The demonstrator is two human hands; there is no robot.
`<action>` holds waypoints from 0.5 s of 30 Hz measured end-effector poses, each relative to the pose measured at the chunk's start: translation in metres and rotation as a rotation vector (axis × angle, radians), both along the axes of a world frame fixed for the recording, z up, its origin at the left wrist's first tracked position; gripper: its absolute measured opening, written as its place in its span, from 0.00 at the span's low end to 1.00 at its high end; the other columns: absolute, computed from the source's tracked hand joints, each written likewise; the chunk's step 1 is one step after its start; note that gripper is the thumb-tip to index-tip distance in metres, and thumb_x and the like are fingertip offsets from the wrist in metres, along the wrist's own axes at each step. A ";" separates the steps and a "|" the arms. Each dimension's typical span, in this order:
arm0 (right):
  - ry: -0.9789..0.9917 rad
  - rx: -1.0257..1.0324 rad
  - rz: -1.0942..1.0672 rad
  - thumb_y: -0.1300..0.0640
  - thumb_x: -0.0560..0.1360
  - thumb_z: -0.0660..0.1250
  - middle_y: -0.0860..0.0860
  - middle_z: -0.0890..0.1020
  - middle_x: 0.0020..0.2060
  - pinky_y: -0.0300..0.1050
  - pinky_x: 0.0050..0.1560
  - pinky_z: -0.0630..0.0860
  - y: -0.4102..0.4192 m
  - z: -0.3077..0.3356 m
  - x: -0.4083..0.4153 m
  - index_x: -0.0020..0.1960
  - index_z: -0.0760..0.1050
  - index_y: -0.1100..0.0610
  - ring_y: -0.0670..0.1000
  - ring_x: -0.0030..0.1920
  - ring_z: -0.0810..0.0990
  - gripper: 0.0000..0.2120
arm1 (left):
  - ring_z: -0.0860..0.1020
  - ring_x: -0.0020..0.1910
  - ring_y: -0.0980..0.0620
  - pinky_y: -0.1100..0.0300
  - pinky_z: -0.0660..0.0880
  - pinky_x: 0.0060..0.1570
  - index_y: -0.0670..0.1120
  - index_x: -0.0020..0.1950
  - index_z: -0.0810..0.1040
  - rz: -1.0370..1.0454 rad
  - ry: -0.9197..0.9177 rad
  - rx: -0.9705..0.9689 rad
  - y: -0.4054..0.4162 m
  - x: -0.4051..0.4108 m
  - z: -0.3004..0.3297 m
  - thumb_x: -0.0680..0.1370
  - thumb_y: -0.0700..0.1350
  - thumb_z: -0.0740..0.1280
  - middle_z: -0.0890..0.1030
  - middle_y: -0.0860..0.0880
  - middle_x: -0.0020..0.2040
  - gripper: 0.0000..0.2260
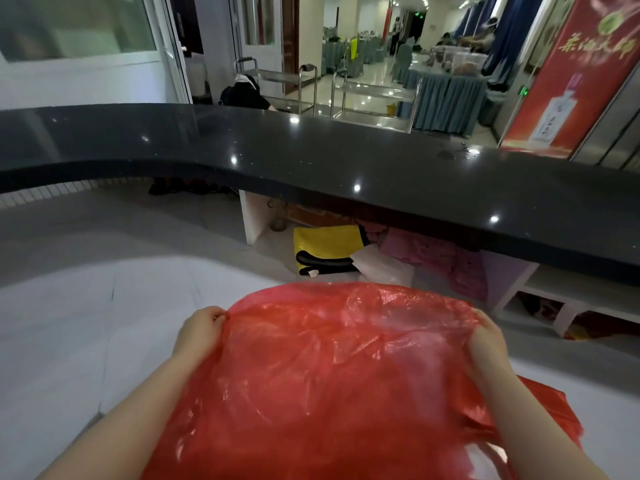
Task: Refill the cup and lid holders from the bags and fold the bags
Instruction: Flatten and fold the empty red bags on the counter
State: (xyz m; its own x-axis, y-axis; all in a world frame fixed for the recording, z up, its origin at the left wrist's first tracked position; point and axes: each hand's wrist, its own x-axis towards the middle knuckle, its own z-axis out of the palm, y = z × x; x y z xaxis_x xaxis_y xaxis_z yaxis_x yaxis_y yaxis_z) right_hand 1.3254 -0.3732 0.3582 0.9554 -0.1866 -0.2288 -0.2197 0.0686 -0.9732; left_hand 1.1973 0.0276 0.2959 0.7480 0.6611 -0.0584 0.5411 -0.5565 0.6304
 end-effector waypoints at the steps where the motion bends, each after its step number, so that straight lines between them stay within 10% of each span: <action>1: 0.002 0.005 0.008 0.67 0.77 0.62 0.48 0.83 0.30 0.35 0.30 0.76 0.004 0.000 0.000 0.46 0.79 0.58 0.46 0.30 0.80 0.09 | 0.79 0.53 0.42 0.56 0.70 0.46 0.46 0.48 0.83 0.027 0.006 -0.017 0.008 -0.004 0.000 0.77 0.41 0.64 0.84 0.43 0.51 0.08; 9: 0.018 0.010 0.164 0.69 0.75 0.65 0.53 0.82 0.34 0.37 0.30 0.75 0.045 -0.007 -0.007 0.50 0.78 0.61 0.47 0.29 0.78 0.07 | 0.78 0.53 0.51 0.59 0.70 0.52 0.49 0.57 0.80 0.036 -0.262 -0.066 0.022 -0.015 0.020 0.73 0.32 0.63 0.81 0.49 0.56 0.17; 15: 0.058 -0.041 0.212 0.67 0.79 0.59 0.54 0.80 0.38 0.37 0.34 0.76 0.056 -0.014 -0.006 0.52 0.77 0.60 0.52 0.40 0.79 0.09 | 0.74 0.63 0.60 0.67 0.67 0.64 0.61 0.66 0.71 -0.658 -0.092 -0.082 -0.010 -0.021 0.023 0.75 0.45 0.71 0.74 0.59 0.65 0.22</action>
